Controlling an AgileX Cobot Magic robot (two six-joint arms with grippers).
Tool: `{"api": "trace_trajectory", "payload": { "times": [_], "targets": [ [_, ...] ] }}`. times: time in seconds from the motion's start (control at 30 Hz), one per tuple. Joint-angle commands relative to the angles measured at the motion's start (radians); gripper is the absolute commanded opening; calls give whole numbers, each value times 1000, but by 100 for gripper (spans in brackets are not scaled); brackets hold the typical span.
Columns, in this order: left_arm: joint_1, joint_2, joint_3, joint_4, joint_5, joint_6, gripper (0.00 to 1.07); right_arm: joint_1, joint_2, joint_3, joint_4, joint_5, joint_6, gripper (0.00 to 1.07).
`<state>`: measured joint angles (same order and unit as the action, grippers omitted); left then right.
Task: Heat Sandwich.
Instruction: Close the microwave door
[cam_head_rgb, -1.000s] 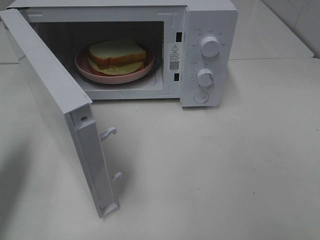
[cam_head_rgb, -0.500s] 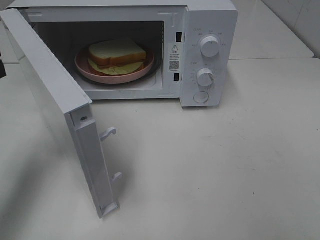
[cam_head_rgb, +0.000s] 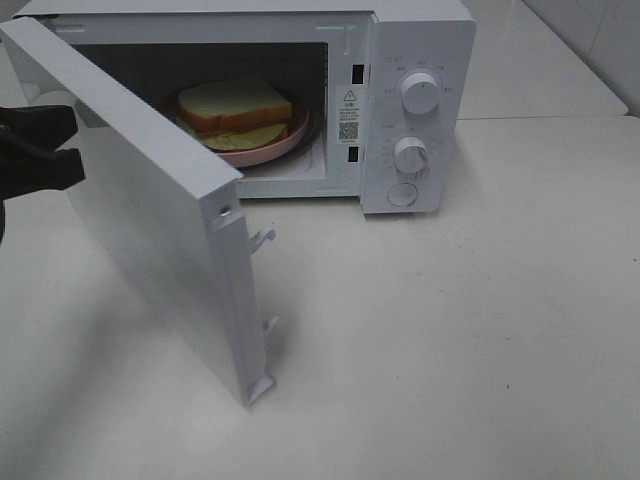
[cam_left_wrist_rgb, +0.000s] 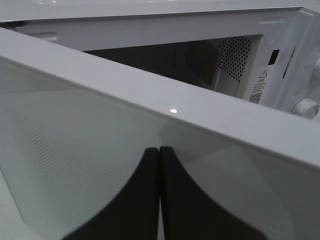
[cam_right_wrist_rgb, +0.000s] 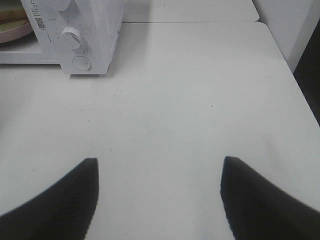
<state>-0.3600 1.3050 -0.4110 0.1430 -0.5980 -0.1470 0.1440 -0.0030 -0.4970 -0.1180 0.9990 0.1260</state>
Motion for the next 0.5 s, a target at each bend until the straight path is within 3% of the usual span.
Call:
{"api": "trace_trajectory", "payload": {
  "times": [0.03,0.13,0.17,0.2,0.27,0.3,0.37,0.43,0.47,0.5],
  "targets": [
    [-56,53,0,-105,-81,71,0,-2,-29,0,0,1,-4,68],
    [-108,87,0,-207,-118,147,0,-2,-29,0,0,1,-4,68],
    [-108,87,0,-207,-118,147,0,-2,-29,0,0,1,-4,68],
    [-152,111,0,-289,-150,205,0,-2,-29,0,0,1,-4,68],
    [-196,134,-1,-391,-187,263,0,-2,-29,0,0,1,-4,68],
    [-248,162,-15,-503,-219,333,0,-2,-29,0,0,1,-4,68],
    [-269,174,-25,-548,-226,363,0,-2,-29,0,0,1,-4,68],
    [-322,202,-58,-651,-242,446,0,-2,-29,0,0,1,-4,68],
    [-372,237,-99,-762,-265,525,0,-2,-29,0,-1,1,-4,68],
    [-372,237,-99,-762,-265,525,0,-2,-29,0,-1,1,-4,68]
  ]
}}
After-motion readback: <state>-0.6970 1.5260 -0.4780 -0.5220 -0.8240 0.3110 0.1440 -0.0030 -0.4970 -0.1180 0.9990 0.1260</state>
